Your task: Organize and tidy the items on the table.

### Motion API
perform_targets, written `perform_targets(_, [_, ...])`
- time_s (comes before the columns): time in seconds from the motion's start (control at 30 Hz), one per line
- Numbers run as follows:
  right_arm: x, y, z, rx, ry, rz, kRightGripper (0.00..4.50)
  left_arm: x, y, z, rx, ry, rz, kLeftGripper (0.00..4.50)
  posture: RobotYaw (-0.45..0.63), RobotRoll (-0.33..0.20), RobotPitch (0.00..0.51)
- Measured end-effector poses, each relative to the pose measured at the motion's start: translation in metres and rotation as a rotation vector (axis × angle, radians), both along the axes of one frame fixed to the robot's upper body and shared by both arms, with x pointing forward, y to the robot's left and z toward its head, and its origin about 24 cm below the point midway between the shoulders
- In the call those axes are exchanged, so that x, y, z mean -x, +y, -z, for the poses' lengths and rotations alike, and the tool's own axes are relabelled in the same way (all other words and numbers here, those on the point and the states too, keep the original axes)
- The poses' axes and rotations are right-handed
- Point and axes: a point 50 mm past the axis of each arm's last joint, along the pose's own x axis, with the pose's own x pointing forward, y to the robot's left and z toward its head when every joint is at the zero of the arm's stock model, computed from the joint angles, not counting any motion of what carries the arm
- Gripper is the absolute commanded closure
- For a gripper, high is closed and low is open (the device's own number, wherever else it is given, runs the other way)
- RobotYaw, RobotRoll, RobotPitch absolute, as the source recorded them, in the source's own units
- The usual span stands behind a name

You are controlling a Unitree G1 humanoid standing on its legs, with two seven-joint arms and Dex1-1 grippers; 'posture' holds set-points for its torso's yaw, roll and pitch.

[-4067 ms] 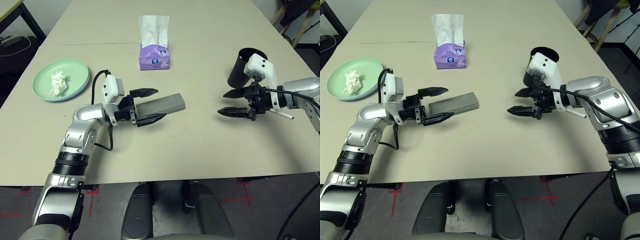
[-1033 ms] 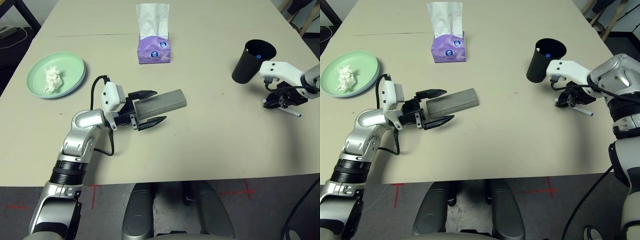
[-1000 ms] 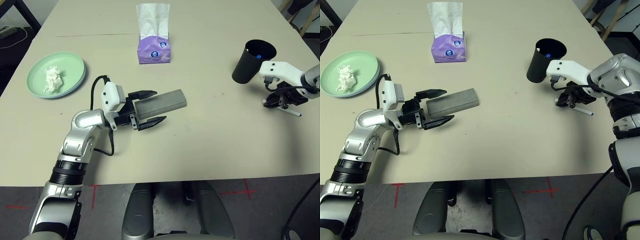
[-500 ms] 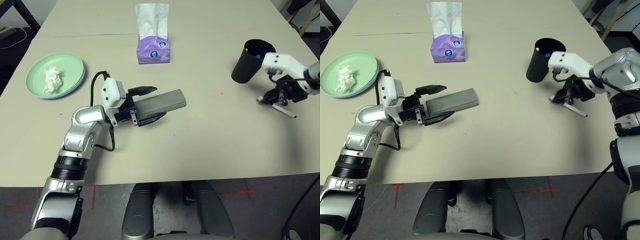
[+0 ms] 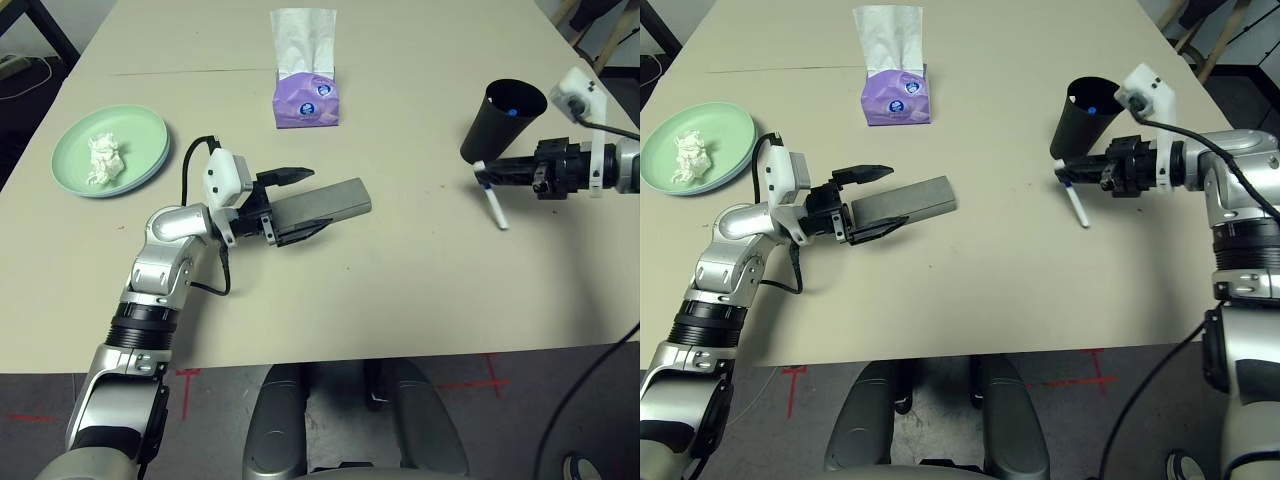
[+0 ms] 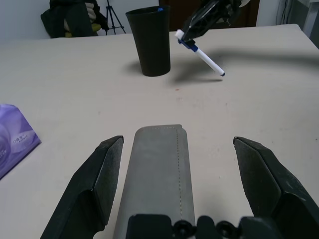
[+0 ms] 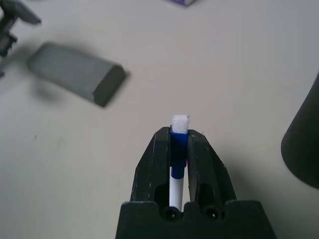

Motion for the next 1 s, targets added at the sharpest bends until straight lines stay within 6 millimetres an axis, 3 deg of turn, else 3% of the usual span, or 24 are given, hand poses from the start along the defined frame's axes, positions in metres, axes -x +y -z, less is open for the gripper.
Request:
perform_targets(0.23, [-0.006,0.014,-0.003,-0.206,-0.149,0.111,4.18,-0.001,-0.001,0.001,0.005,-0.002,0.000,0.00,0.06,0.000,0.191])
perform_targets(0.63, [0.000,0.053,-0.025,-0.299,-0.457,0.209,4.18,-0.005,0.001,0.002,0.011,0.006,-0.011,0.00,0.04,0.000,0.181])
perform_targets(0.87, [-0.001,0.052,-0.054,-0.320,-0.644,0.295,4.18,-0.008,0.001,-0.001,0.012,-0.009,-0.013,0.00,0.04,0.000,0.177])
perform_targets(1.0, [-0.005,0.041,-0.063,-0.319,-0.731,0.411,4.18,-0.010,0.001,-0.001,0.019,-0.003,-0.017,0.00,0.04,0.000,0.176])
